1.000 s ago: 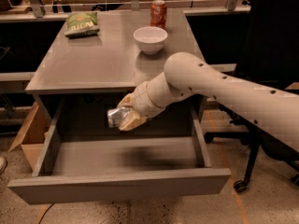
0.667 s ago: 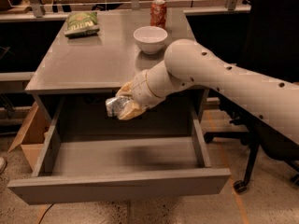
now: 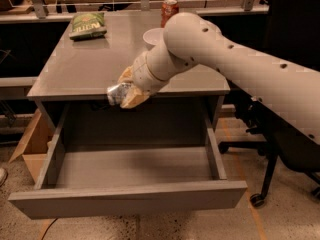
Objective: Pick redbull can from top drawer and place on counter
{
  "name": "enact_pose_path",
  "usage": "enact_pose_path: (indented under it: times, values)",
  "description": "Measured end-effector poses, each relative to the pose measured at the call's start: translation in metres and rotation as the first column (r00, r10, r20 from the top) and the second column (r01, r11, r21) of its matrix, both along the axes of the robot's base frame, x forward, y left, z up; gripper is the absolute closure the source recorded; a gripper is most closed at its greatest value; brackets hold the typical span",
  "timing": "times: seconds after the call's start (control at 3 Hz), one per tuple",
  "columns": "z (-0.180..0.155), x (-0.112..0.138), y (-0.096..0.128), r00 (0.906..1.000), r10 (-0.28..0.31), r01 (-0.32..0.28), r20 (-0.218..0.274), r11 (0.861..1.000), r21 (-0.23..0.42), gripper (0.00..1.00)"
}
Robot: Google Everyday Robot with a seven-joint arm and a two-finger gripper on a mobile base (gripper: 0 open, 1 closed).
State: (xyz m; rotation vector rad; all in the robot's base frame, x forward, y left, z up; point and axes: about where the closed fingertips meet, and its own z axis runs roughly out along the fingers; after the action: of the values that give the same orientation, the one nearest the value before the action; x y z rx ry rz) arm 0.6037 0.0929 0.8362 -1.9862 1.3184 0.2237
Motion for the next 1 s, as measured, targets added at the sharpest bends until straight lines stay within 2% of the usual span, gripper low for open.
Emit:
enact_pose_path:
  times: [0.67,1.0]
  values:
    - [0.029,0.058,0.036,0.9967,0.023,-0.022,-0.078,1.000,0.004,1.00]
    - [0.033,0.083,0.049,0.9892,0.007,-0.004,-0.146,1.000,0.016,1.00]
